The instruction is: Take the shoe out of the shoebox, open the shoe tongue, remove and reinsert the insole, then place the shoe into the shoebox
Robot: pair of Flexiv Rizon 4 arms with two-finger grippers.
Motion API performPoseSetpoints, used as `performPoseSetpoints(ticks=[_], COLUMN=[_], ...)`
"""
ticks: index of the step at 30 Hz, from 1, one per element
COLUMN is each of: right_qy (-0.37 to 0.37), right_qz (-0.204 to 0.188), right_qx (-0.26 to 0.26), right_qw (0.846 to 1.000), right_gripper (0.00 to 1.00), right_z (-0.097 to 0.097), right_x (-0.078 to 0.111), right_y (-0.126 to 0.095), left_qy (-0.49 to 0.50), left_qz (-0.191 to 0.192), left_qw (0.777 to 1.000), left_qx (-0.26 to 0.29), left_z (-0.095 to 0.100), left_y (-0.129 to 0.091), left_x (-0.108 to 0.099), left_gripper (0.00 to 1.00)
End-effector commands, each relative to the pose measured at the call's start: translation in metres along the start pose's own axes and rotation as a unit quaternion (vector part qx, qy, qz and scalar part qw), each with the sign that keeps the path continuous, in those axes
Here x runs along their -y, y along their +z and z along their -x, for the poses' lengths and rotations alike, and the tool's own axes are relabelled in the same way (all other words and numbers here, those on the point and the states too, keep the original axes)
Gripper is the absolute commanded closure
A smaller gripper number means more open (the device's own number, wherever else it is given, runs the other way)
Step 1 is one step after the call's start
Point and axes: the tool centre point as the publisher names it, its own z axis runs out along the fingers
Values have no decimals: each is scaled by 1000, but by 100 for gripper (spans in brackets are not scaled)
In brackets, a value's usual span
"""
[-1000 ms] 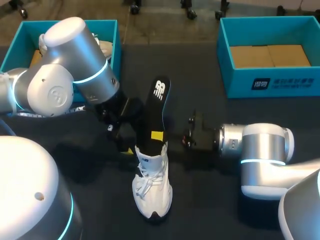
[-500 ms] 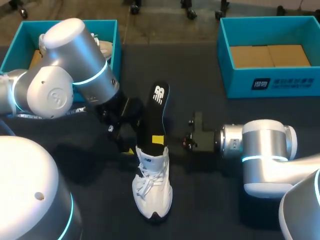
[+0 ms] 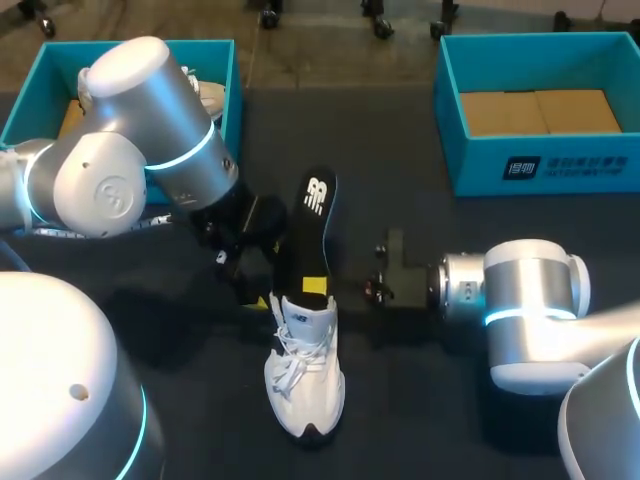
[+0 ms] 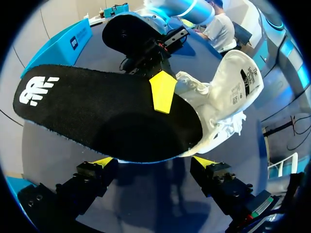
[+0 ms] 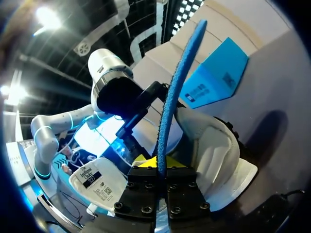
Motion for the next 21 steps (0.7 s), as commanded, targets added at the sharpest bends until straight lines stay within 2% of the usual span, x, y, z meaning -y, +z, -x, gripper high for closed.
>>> performPoseSetpoints(ticks=[1, 3, 21], right_qy=[-3, -6, -24], right_qz=[-15, -22, -41], right_qx=[-5, -8, 0], right_qw=[1000, 1000, 999], right_gripper=[84, 80, 75], right_z=[1, 0, -7], right_x=[-2, -5, -26], right_y=[4, 6, 9], left_qy=[0, 0, 0], left_qz=[-1, -1, -1], left_qw=[1000, 1000, 1000], left_qx=[1, 1, 1], left_z=[-1, -1, -1], left_y=[1, 1, 1], left_x=[-1, -1, -1], left_gripper=[0, 0, 0])
